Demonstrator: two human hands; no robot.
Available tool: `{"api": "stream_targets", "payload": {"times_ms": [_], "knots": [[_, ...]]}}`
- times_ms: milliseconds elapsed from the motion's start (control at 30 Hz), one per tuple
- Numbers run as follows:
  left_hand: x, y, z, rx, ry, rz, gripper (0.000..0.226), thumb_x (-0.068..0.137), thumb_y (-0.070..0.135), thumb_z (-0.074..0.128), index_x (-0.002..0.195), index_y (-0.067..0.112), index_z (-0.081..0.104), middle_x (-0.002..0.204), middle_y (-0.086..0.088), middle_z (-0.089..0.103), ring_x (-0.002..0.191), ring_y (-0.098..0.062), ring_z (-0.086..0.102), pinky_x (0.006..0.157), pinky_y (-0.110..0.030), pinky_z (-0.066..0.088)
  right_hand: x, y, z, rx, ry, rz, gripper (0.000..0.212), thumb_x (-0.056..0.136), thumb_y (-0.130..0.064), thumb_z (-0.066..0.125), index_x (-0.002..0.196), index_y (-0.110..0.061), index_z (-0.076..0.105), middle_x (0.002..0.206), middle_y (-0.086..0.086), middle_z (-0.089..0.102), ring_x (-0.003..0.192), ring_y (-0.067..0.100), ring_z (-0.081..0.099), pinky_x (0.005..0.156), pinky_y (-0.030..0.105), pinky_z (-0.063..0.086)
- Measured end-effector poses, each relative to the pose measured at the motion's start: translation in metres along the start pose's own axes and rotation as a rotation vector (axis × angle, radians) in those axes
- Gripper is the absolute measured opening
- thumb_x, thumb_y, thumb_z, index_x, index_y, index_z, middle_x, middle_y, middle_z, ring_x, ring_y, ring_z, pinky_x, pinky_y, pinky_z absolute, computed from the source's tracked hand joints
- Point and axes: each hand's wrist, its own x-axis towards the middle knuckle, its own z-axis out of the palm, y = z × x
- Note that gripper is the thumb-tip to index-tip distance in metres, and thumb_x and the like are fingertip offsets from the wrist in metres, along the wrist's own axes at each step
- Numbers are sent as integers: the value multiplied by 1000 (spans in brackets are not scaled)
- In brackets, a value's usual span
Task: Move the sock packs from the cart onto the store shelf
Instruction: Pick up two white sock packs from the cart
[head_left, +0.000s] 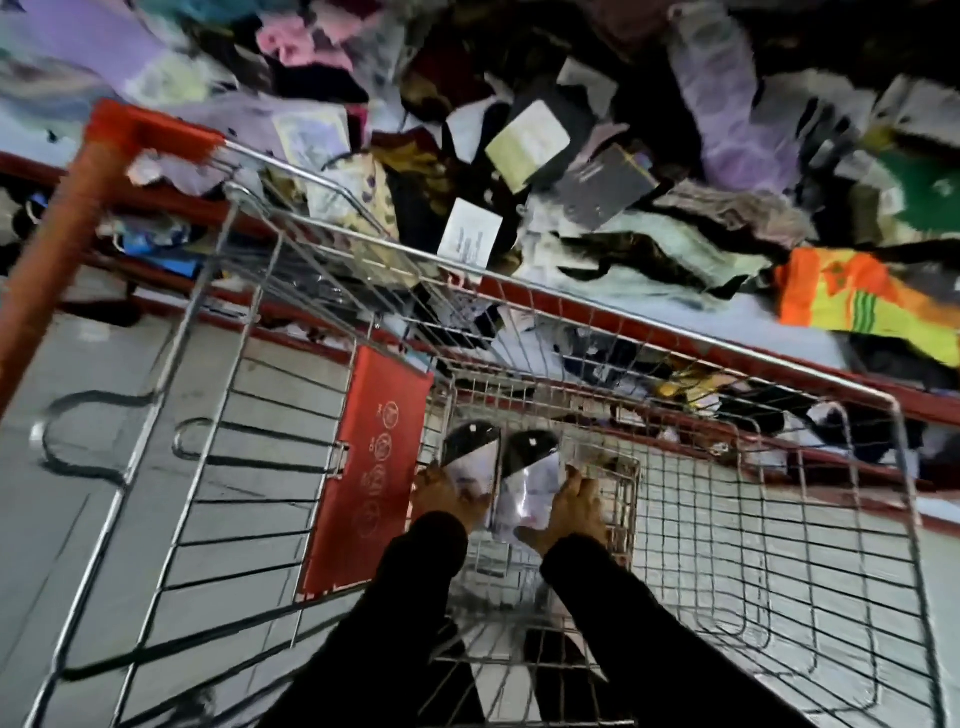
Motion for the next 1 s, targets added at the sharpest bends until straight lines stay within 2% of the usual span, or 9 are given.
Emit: {"api": "stream_targets", "payload": {"times_ms": [67, 167, 267, 367, 467, 567, 733, 867, 1000], "knots": [[9, -6, 10, 60, -9, 13, 75, 83, 37, 70, 141, 3, 38, 143, -18, 43, 133, -32, 42, 108, -35, 35, 8, -3, 16, -17, -8, -11, 125, 65, -55, 82, 153, -5, 9, 155, 18, 20, 142, 34, 26, 113, 39, 31], [18, -13, 22, 55, 21, 3, 88, 78, 45, 73, 142, 1, 32, 139, -20, 43, 127, -34, 46, 101, -39, 43, 12, -10, 31, 15, 50, -2, 132, 60, -61, 82, 152, 0, 9, 150, 20, 28, 137, 35, 33, 113, 38, 31], [20, -12, 25, 48, 67, -7, 97, 71, 55, 77, 139, 2, 34, 135, -18, 45, 121, -37, 51, 96, -41, 45, 10, -15, 32, 66, 130, 38, 142, 53, -65, 84, 153, 1, 9, 148, 20, 31, 136, 34, 36, 112, 40, 35], [24, -11, 26, 95, 48, -11, 103, 66, 58, 80, 136, 0, 34, 135, -17, 43, 119, -36, 53, 96, -38, 47, 14, -14, 26, 42, 108, 59, 147, 48, -66, 86, 153, -2, 6, 148, 17, 29, 136, 34, 37, 106, 41, 41], [30, -9, 27, 150, 44, -3, 97, 66, 59, 79, 132, 0, 39, 133, -16, 42, 118, -33, 53, 96, -38, 49, 21, -11, 19, -3, 96, 72, 140, 53, -60, 85, 153, -5, 3, 148, 16, 27, 136, 36, 36, 103, 44, 44], [32, -6, 31, 205, 57, -10, 97, 66, 62, 77, 131, -1, 42, 134, -15, 39, 121, -31, 51, 96, -38, 48, 23, -10, 18, -67, 145, 75, 133, 55, -59, 80, 152, -8, 4, 144, 14, 32, 131, 36, 40, 103, 45, 45], [30, 2, 33, 162, 101, -50, 99, 61, 53, 83, 128, 1, 33, 129, -12, 39, 119, -32, 51, 92, -40, 49, 27, -6, 19, -82, 174, 42, 109, 62, -63, 75, 139, -10, 20, 135, 14, 39, 122, 33, 45, 96, 44, 51], [19, 7, 31, 164, 138, -57, 104, 60, 55, 85, 130, 0, 31, 131, -13, 40, 117, -32, 54, 92, -40, 50, 22, 6, 6, -75, 158, 25, 113, 60, -66, 74, 142, -8, 22, 146, 15, 36, 131, 33, 43, 102, 44, 48], [-6, 21, 23, 120, 189, -11, 104, 59, 57, 83, 129, -2, 33, 131, -16, 44, 115, -31, 55, 92, -37, 52, 0, 23, -21, 0, 218, 5, 115, 64, -68, 71, 147, -6, 20, 151, 15, 36, 135, 33, 42, 105, 42, 47]]}}
